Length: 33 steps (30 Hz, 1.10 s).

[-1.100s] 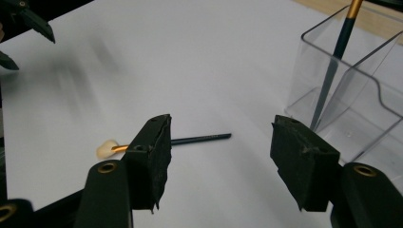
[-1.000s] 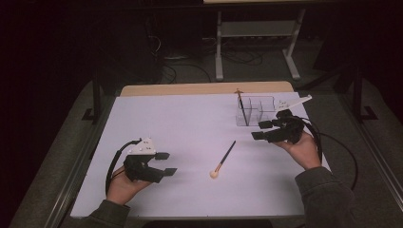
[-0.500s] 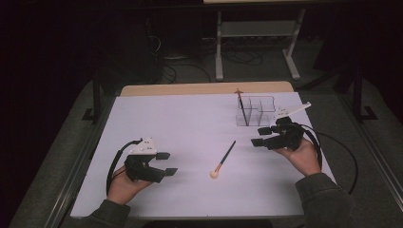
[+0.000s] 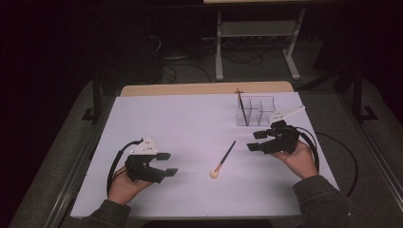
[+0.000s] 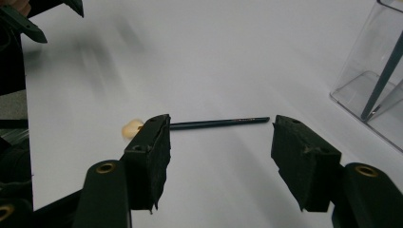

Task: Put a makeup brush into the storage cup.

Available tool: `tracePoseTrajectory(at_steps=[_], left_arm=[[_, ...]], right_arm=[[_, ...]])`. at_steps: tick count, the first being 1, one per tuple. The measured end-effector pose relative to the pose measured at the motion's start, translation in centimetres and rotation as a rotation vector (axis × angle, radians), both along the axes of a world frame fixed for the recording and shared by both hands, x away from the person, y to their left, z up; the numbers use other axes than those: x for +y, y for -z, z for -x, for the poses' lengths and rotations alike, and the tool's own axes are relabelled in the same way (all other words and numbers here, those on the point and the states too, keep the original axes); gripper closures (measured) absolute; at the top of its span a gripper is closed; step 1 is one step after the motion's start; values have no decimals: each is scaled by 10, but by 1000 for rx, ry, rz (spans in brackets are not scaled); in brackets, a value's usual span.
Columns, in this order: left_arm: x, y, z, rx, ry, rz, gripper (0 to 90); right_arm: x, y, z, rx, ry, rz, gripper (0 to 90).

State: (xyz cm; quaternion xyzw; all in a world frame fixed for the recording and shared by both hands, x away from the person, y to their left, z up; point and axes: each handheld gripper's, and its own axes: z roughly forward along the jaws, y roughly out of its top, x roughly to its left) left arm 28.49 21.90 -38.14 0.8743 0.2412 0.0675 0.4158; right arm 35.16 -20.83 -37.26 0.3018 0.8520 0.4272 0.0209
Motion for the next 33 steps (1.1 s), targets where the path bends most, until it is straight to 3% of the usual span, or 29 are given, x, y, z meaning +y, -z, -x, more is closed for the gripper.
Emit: tracePoseTrajectory(at_steps=[15, 25, 33], left_arm=[[1, 2, -1, -4, 5, -6, 361], [-11, 3, -1, 1, 8, -14, 361], [-28, 2, -3, -4, 22, -15, 358]], right_arm=[[5, 8, 4, 7, -18, 15, 365], [2, 16, 14, 13, -24, 6, 361], [-4, 16, 25, -7, -18, -7, 355]])
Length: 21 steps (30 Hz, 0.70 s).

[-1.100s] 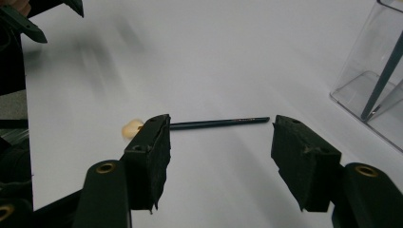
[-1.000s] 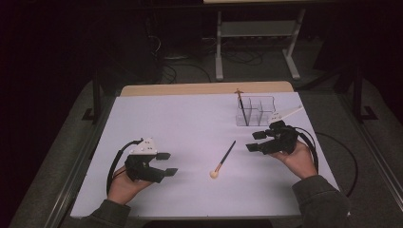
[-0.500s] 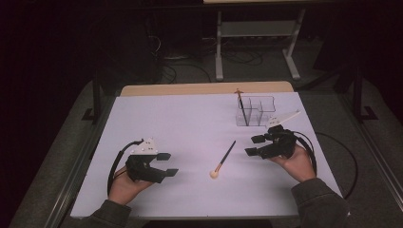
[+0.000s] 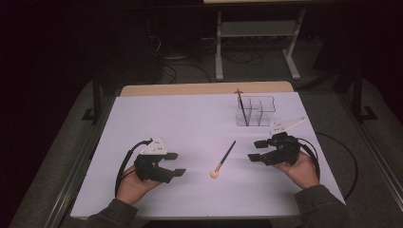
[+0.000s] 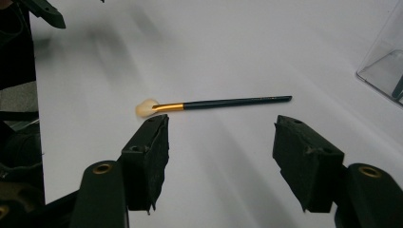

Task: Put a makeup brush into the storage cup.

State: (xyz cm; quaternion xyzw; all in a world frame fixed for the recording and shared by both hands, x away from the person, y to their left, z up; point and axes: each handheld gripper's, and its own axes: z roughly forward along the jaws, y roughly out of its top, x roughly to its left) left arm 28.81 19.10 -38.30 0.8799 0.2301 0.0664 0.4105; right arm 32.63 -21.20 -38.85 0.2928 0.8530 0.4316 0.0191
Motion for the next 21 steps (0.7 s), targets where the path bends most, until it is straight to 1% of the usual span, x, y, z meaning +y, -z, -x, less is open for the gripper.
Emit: tracePoseTrajectory(at_steps=[1, 3, 4, 5, 6, 8, 9, 11, 12, 13, 15, 18, 19, 21], left_arm=[[0, 0, 0, 0, 0, 0, 359], [-9, 0, -2, 3, 7, -6, 361], [-9, 0, -2, 3, 7, -6, 361], [-12, 0, -4, 2, 11, -8, 362], [-16, 0, -5, 6, 13, -12, 362], [-25, 0, -8, 2, 15, -16, 363], [-28, 0, -9, 6, 12, -14, 365], [-34, 1, -13, 6, 9, -13, 366], [-37, 2, -14, 14, 3, -10, 366], [-37, 2, -14, 14, 3, -10, 366], [-45, 3, -20, 22, 2, -15, 367], [-53, 3, -25, 26, 0, -15, 370], [-53, 3, -25, 26, 0, -15, 372], [-60, 4, -29, 33, -3, -12, 377]], right_arm=[[-1, 0, 1, -5, 0, -4, 354], [-1, 0, 4, -8, 1, -11, 353], [-1, 0, 4, -8, 1, -11, 353], [-2, -1, 7, -17, -1, -15, 351], [-3, -1, 8, -13, 0, -16, 350], [-4, 0, 10, -21, 0, -19, 348], [-5, 0, 11, -16, 2, -17, 344], [-7, 1, 13, -21, 5, -22, 344], [-7, 2, 14, -23, 6, -26, 343], [-7, 2, 14, -23, 6, -26, 343], [-8, 4, 16, -26, 10, -32, 340], [-9, 5, 16, -32, 9, -29, 334], [-9, 5, 17, -33, 9, -31, 333], [-9, 6, 17, -31, 9, -27, 326]])
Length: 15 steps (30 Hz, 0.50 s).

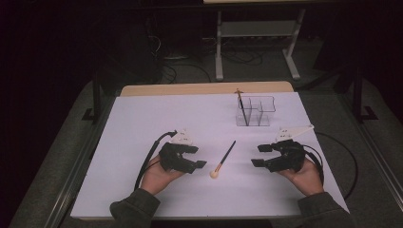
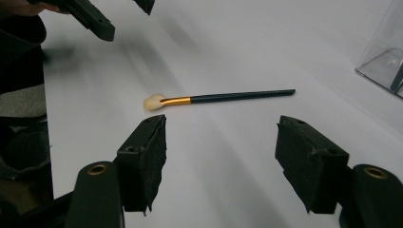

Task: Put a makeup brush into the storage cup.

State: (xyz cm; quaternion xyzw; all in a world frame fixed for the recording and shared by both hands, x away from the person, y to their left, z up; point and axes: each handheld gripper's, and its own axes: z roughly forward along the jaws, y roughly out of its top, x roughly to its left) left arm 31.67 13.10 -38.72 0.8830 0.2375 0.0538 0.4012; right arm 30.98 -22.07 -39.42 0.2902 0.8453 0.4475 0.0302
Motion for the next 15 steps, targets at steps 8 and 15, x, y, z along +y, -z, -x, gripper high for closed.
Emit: tracePoseTrajectory(at_steps=[8, 15], left_arm=[[-16, 6, -7, 20, 2, -17, 382], [-26, 13, -13, 54, 5, -43, 378]], right_arm=[[1, 5, 0, 2, 0, 12, 307], [0, 8, 1, 4, 11, 30, 295]])
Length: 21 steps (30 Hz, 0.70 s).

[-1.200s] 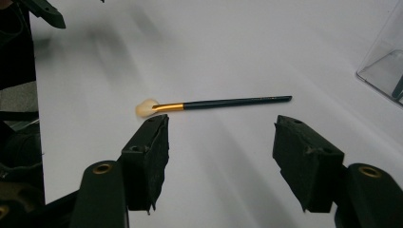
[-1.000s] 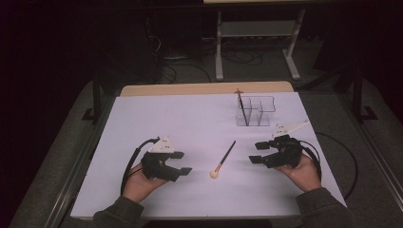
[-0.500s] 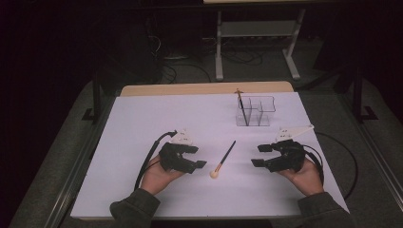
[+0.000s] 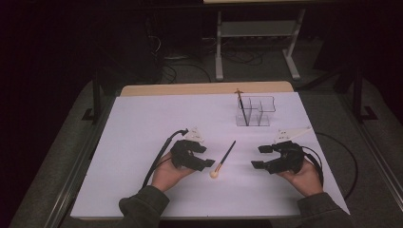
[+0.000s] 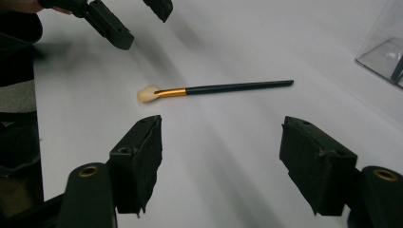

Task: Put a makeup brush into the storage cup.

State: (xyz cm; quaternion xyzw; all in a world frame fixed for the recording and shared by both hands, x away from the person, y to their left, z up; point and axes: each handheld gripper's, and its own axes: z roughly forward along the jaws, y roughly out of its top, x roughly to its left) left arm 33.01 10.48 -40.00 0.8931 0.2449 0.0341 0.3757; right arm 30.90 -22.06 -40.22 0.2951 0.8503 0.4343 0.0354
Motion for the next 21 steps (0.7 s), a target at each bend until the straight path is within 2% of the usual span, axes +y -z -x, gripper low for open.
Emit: tracePoseTrajectory(at_steps=[11, 13, 15, 16, 21], left_arm=[[-22, 9, -5, 25, -15, -2, 435], [-25, 10, -6, 24, -6, -22, 445], [-29, 13, -6, 34, -7, -16, 452], [-29, 14, -7, 37, 4, -30, 459], [-33, 18, -9, 57, 3, -41, 481]], right_arm=[[1, 2, 1, -2, -6, 10, 292], [1, 2, 1, -2, -5, 11, 292], [1, 2, 1, -2, -6, 12, 292], [1, 2, 1, -1, -6, 12, 291], [1, 2, 1, -4, -6, 10, 290]])
